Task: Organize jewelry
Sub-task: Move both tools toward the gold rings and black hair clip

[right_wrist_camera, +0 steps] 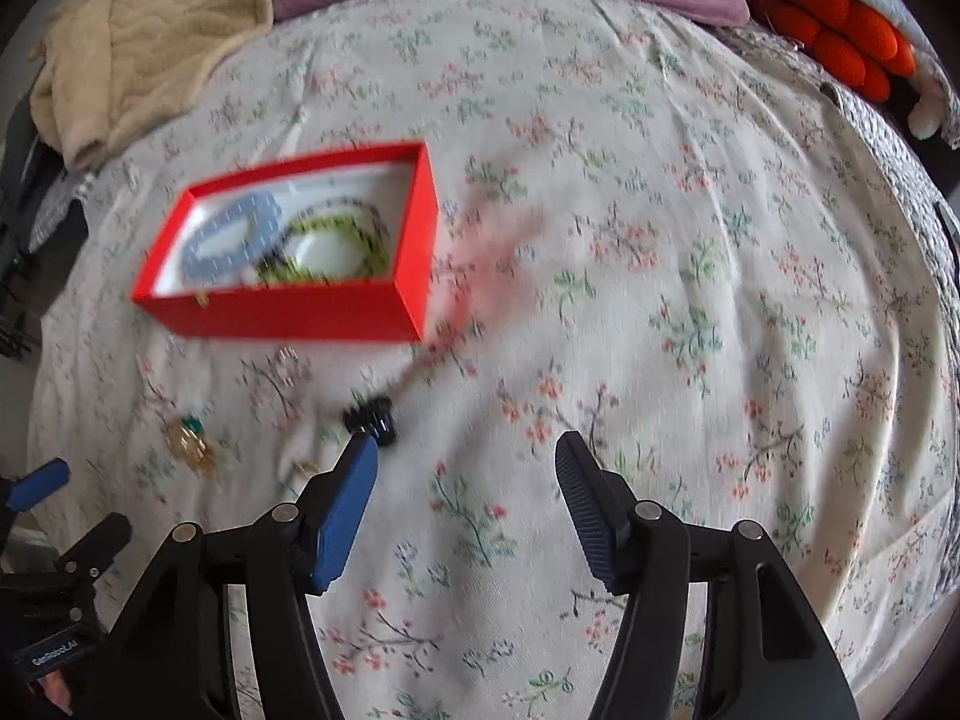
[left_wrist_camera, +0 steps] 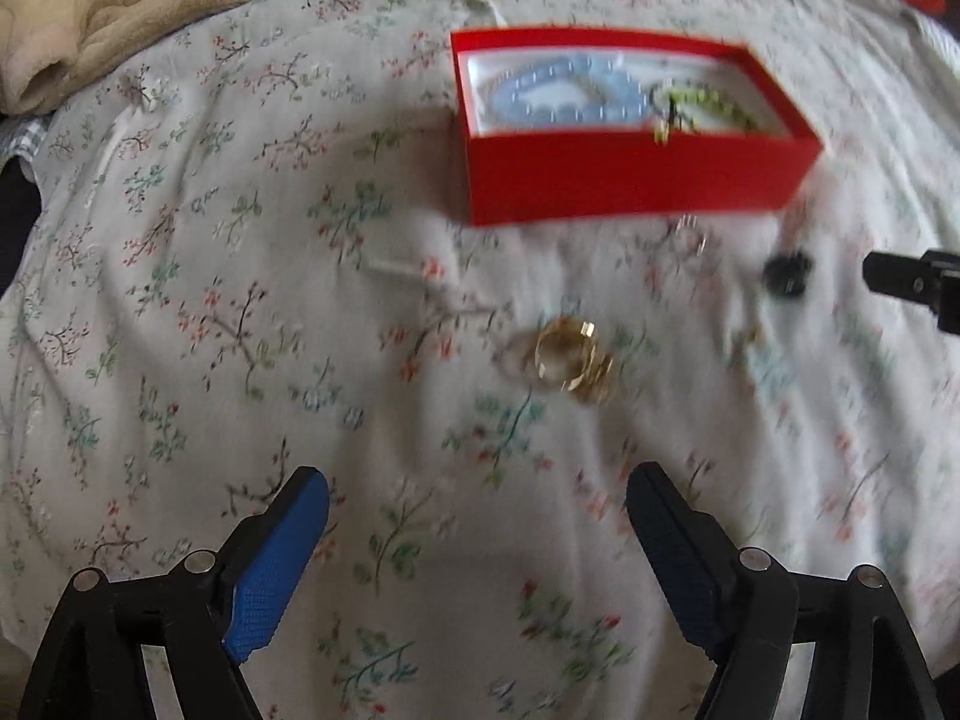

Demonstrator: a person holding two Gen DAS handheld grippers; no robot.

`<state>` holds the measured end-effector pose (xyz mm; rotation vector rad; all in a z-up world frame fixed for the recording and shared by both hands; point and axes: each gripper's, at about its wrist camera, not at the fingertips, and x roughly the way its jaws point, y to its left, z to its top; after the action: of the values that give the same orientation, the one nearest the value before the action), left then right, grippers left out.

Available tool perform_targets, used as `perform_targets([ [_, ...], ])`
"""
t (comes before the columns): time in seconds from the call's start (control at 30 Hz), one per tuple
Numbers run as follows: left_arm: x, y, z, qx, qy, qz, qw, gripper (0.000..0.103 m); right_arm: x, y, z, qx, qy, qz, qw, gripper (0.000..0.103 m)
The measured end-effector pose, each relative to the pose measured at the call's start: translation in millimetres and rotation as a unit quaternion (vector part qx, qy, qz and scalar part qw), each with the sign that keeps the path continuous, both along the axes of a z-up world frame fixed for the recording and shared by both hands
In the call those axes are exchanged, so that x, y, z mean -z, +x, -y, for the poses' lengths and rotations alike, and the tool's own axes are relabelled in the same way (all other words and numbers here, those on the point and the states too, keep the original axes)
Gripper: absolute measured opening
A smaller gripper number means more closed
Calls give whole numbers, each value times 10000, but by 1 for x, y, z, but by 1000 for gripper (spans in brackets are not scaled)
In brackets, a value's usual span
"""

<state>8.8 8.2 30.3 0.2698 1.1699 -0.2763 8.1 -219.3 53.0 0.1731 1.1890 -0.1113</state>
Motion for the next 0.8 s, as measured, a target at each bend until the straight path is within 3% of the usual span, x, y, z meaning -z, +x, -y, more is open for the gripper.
perform_targets([
  [0.23,4,-3,-3,128,-60,-43,9999,85,23,-13,3,75,62,-378,9992,65],
  [0.6,18,6,-9,232,-621,34,9978,86,29,-19,30,411,102,-472,9980,71],
  [0.8,18,12,-20,299,-969,52,9948,86,37,-30,26,241,-57,-583,9980,72],
])
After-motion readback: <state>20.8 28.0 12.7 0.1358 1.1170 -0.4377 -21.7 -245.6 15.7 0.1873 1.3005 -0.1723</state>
